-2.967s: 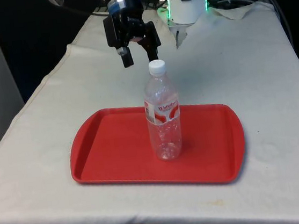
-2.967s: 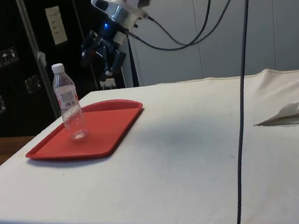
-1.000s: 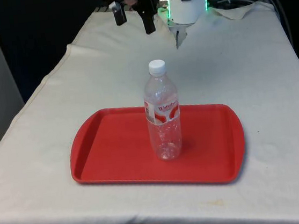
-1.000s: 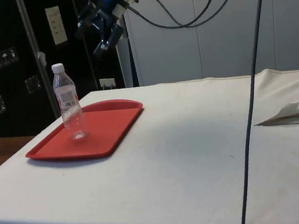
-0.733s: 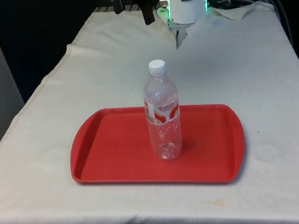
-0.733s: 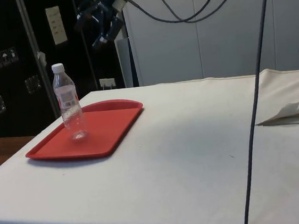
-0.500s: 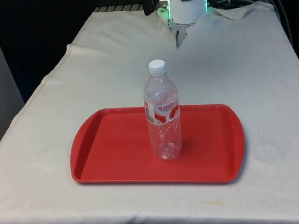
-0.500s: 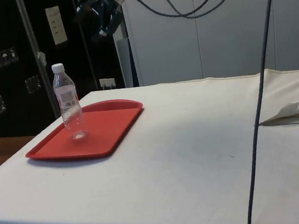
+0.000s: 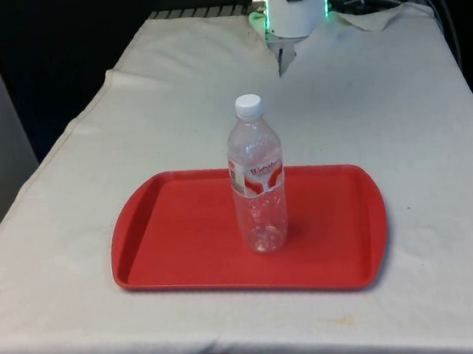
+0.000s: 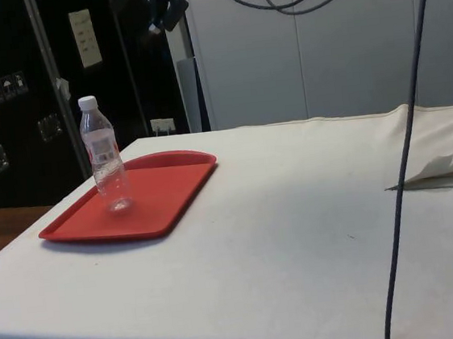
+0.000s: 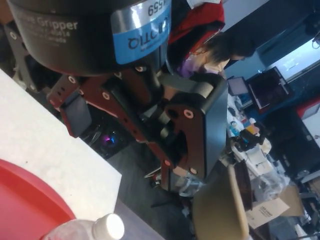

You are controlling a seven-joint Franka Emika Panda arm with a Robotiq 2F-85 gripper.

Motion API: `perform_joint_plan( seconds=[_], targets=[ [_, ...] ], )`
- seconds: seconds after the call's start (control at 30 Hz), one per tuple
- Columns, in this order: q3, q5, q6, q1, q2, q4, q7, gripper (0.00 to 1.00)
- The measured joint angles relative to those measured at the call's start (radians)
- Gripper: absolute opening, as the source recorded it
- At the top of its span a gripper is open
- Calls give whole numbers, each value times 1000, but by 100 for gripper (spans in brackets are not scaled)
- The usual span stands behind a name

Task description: Place the bottle upright on the tray.

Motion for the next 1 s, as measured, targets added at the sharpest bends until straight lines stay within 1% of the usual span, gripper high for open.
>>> perform_joint_plan(
  seconds=[0.47, 0.73, 0.83, 1.0],
  targets=[
    [1, 0, -1, 0, -66, -14, -1, 100],
    [18, -1, 12, 0, -104, -29, -21, 100],
    [20, -1, 16, 0, -108, -31, -23, 100],
    [36, -1, 32, 0, -131, -38, -37, 100]
  ],
)
